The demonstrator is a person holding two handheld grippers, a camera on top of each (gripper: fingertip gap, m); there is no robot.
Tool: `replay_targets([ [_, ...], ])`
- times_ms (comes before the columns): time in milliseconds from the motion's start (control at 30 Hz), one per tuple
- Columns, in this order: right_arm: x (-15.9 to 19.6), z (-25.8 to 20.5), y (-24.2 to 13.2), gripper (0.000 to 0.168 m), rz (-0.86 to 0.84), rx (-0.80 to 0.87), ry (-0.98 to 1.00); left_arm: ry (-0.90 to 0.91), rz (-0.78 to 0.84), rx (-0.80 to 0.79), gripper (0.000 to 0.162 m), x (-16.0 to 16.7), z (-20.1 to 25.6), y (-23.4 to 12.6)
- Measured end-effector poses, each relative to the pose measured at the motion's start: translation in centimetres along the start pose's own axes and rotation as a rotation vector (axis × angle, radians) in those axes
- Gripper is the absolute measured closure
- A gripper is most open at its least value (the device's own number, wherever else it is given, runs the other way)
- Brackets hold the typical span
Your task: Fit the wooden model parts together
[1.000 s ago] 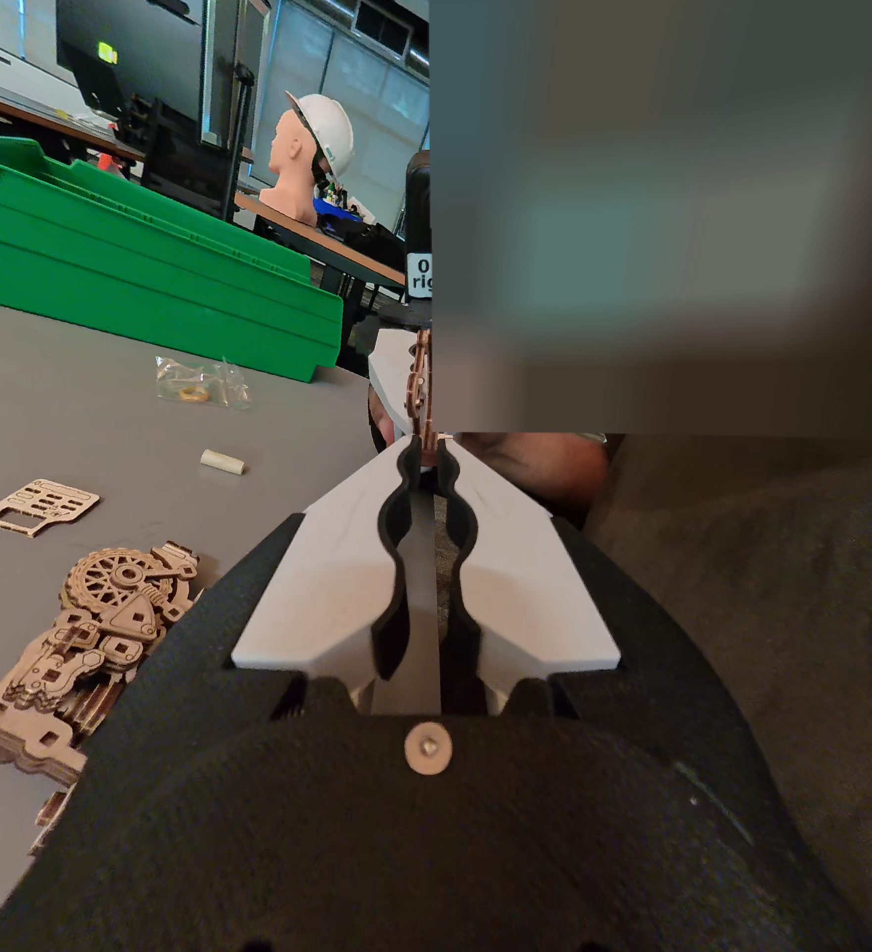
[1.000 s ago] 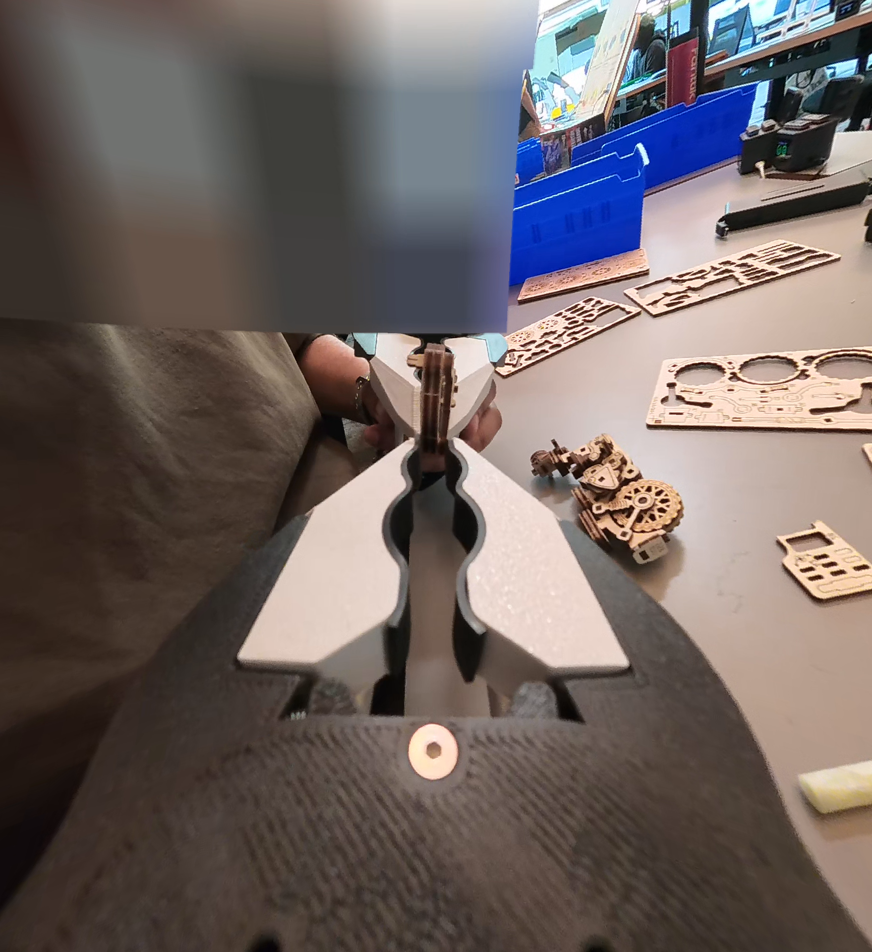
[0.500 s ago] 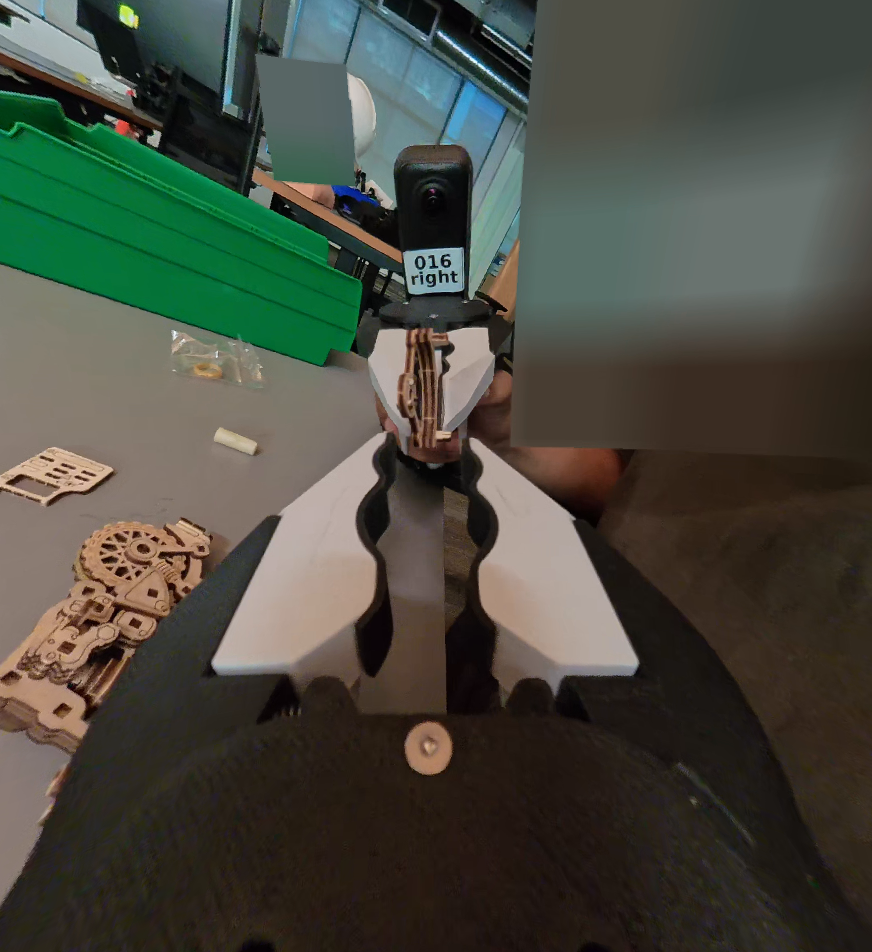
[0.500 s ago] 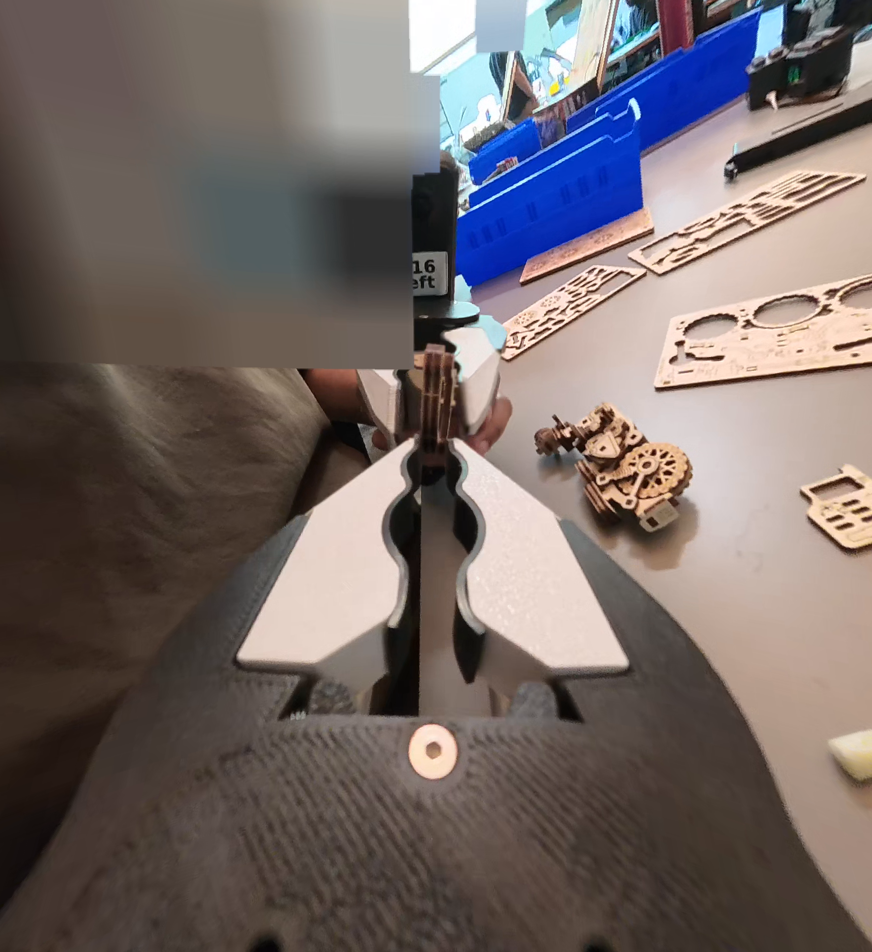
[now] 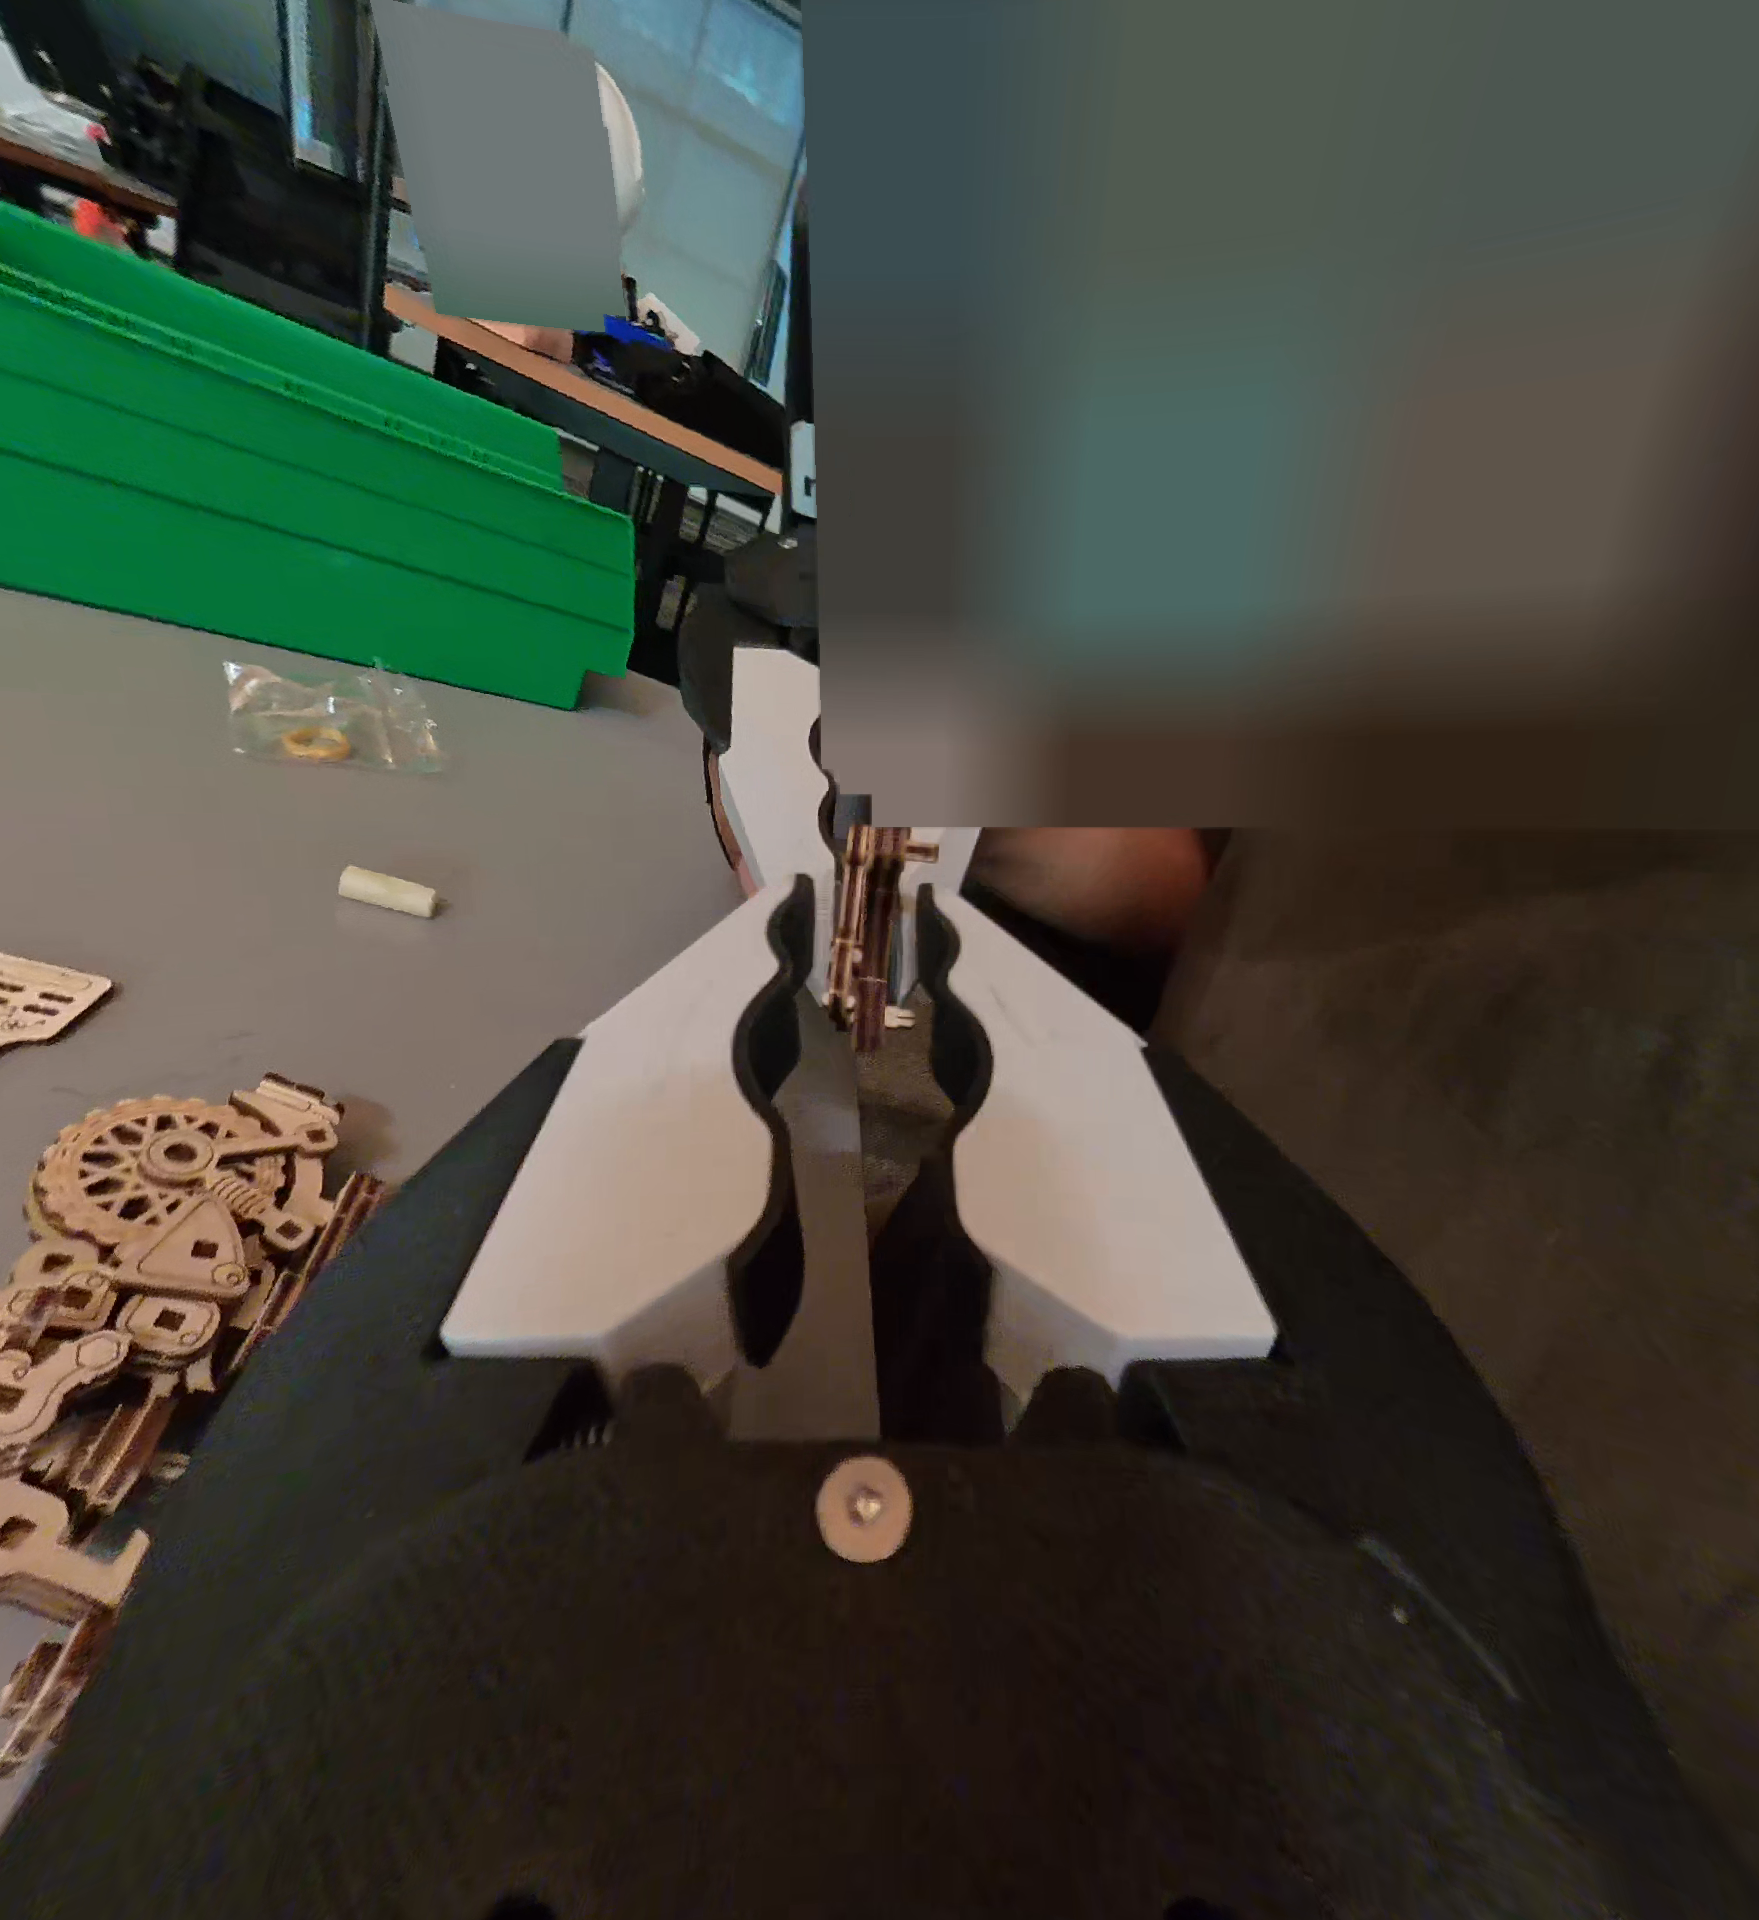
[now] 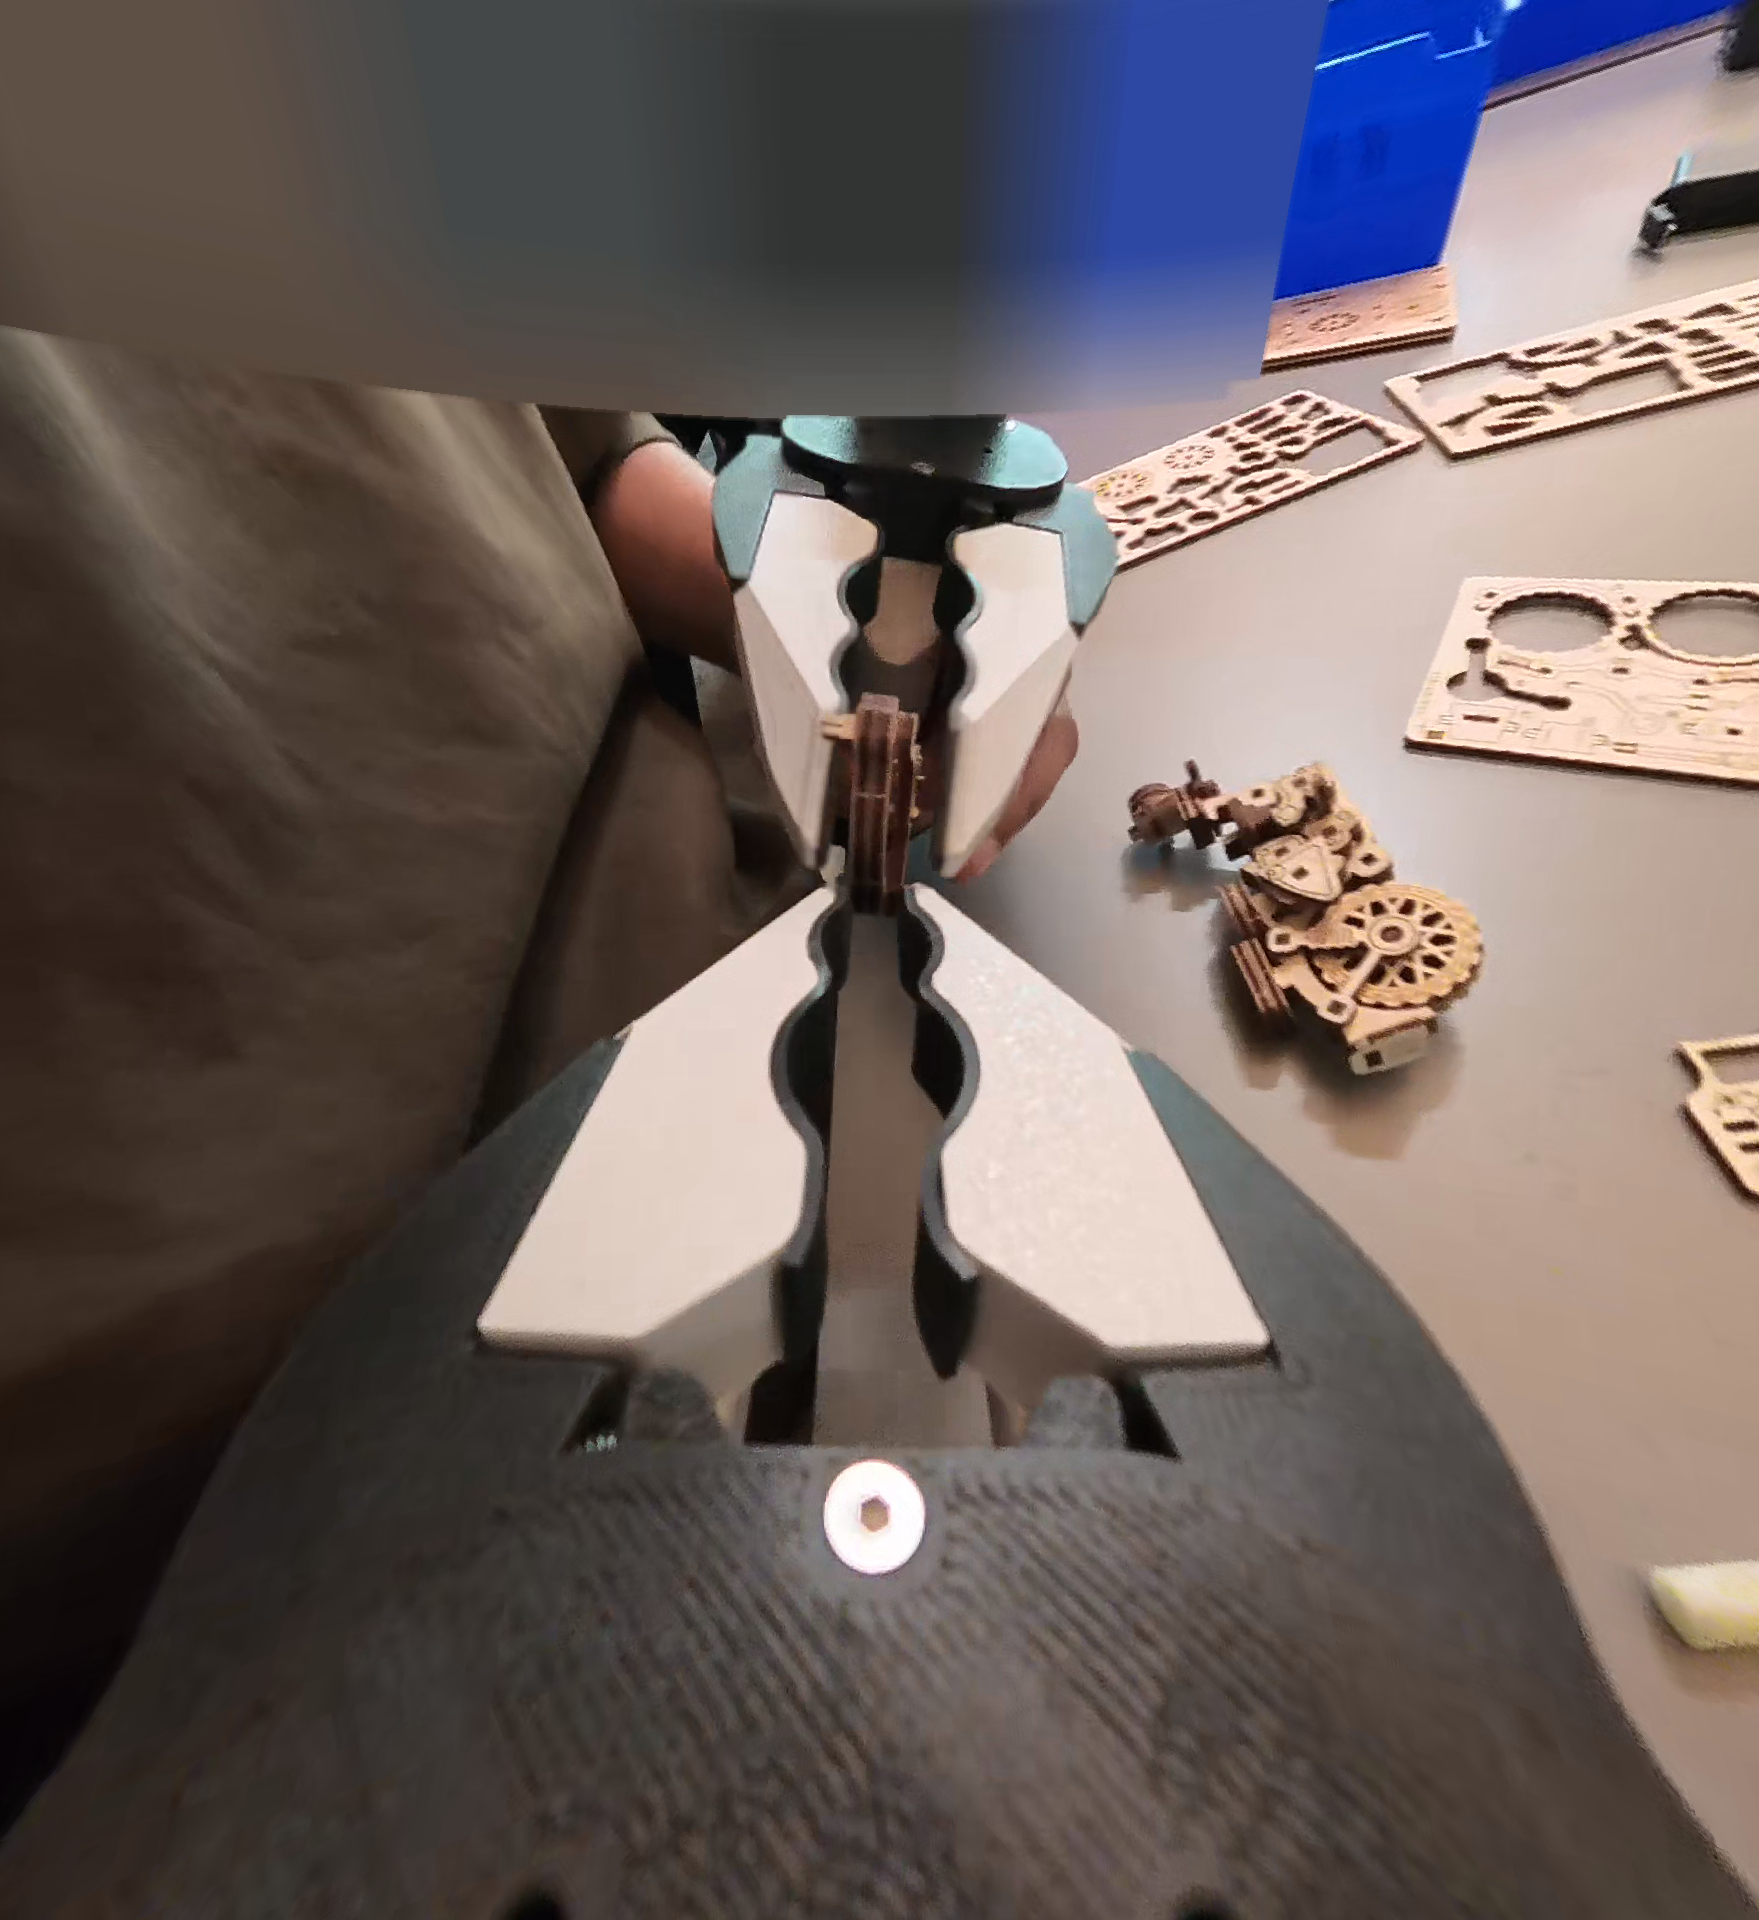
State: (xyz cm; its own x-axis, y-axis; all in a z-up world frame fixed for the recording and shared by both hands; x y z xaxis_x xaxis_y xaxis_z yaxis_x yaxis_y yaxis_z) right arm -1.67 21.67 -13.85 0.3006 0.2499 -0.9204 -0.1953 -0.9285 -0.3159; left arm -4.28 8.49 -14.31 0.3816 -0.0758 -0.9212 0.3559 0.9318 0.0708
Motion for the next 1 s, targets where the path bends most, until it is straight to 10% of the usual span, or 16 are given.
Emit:
replay_targets([
  [1000, -0.3, 1.0, -0.9, 0.163, 0.050, 0.104, 0.013, 0.105, 0.022, -0.112, 0.160, -0.7, -0.8, -1.1],
])
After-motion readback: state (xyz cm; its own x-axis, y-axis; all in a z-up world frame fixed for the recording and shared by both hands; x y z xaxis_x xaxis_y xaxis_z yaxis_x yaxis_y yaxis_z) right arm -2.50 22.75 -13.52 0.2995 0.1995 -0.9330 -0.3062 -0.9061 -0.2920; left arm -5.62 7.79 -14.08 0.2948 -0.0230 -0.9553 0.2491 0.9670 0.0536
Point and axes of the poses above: each gripper's, where its closed fingertips meet, y out along the fingers, x out of its underside, z = x × y across the jaws, the point moved 8 cm from there along -y, back along the fingers, and after that the axes turned 7 degrees about x, right-handed, at the moved point
